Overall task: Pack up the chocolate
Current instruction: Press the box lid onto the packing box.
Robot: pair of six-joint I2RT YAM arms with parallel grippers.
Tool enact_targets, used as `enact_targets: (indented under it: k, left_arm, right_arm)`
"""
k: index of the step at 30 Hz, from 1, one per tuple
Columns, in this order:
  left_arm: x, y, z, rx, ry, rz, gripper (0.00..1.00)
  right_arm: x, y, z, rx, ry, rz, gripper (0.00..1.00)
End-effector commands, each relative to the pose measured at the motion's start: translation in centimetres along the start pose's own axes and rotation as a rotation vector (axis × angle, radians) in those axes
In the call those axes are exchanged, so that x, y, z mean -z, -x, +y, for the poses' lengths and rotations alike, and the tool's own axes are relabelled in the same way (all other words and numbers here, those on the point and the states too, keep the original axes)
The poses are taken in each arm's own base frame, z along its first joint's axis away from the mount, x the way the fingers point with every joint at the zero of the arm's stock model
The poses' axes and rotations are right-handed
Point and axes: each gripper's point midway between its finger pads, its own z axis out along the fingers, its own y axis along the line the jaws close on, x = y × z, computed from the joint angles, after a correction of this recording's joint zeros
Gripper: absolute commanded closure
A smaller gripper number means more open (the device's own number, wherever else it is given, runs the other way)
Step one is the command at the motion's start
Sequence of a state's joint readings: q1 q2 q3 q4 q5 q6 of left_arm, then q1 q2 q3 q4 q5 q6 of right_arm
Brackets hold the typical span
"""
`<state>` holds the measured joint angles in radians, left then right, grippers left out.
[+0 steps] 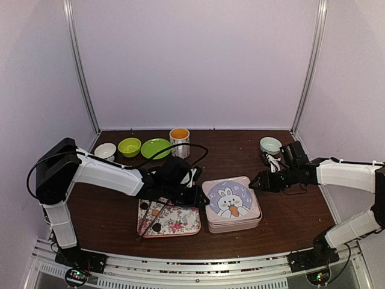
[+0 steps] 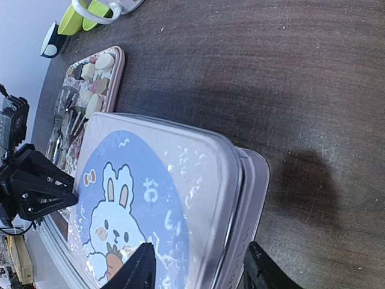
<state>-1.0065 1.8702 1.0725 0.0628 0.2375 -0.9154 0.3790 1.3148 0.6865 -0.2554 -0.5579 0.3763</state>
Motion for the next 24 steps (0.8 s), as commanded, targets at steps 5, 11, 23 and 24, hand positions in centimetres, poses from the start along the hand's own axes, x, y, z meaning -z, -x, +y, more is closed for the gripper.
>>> enact_targets:
  k: [5,11,23,24]
  left_arm:
    - [-0.8,-0.4,1.6,-0.012,0.046,0.034,0.90]
    - [-0.9,-0.6,1.0,0.001,0.004,0.046,0.91]
    - [-0.4,-1.5,-2.6,0.030,-0.073,0.097,0.88]
    - [-0.6,-1.7,-2.3,0.034,-0.062,0.100,0.89]
  right_arm:
    - [-0.8,0.3,0.5,-0.022,0.055,-0.005,0.50]
    - [-0.6,0.1,0.5,-0.023,0.054,-0.002,0.50]
    - [-0.1,-2.3,-0.5,-0.052,0.030,-0.004,0.49]
    - [-0.1,-2.4,-0.5,-0.055,0.036,-0.004,0.49]
